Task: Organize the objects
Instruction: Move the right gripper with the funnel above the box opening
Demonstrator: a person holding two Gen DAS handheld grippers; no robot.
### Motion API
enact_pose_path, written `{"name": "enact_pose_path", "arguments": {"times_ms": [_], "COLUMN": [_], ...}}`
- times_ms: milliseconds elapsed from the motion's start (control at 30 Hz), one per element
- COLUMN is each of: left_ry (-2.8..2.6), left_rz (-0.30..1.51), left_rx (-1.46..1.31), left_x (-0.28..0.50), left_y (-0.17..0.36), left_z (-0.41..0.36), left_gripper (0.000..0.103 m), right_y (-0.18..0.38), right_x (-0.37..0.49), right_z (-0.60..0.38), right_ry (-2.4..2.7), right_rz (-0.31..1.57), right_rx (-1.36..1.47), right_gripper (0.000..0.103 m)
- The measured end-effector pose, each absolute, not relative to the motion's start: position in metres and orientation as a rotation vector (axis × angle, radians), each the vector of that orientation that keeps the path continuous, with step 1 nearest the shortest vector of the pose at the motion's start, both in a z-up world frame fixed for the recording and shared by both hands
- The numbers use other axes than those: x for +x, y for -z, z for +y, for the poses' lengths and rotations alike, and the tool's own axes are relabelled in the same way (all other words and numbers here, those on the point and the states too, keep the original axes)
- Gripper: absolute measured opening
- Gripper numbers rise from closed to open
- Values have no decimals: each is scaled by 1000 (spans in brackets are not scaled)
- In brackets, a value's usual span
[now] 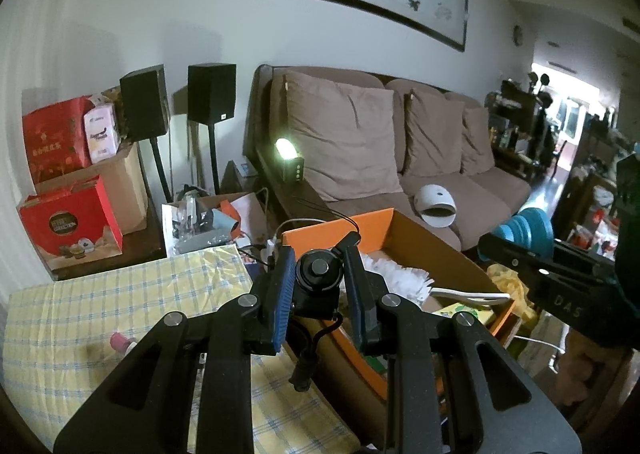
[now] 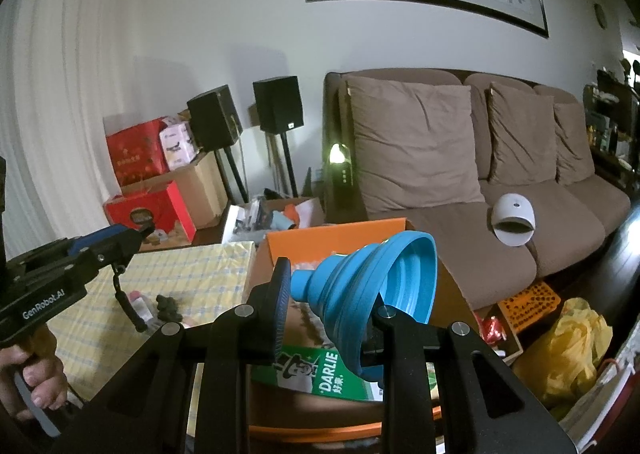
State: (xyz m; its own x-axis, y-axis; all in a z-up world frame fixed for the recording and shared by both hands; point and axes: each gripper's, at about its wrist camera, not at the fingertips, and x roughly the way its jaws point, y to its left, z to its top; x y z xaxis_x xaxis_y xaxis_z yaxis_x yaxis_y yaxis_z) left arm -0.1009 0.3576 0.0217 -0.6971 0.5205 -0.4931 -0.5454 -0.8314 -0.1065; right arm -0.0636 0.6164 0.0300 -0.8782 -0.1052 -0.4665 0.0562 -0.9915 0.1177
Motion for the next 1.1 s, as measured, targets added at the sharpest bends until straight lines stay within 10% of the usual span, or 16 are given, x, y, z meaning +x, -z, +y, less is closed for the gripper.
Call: {"name": "enact_pose_path", "arguments": {"times_ms": [1100], "left_ry": [-2388], "left_rz": [90], "left_rx": [-704], "left_x": [-86], "left_y": [-22], "left_z": [386], "left_gripper": [23], "right_y": [-25], "right_x": [-65], "right_z": [648], "right_ry": [3010], "right_rz": [-198], "right_rx": [791], "right_gripper": [24]}}
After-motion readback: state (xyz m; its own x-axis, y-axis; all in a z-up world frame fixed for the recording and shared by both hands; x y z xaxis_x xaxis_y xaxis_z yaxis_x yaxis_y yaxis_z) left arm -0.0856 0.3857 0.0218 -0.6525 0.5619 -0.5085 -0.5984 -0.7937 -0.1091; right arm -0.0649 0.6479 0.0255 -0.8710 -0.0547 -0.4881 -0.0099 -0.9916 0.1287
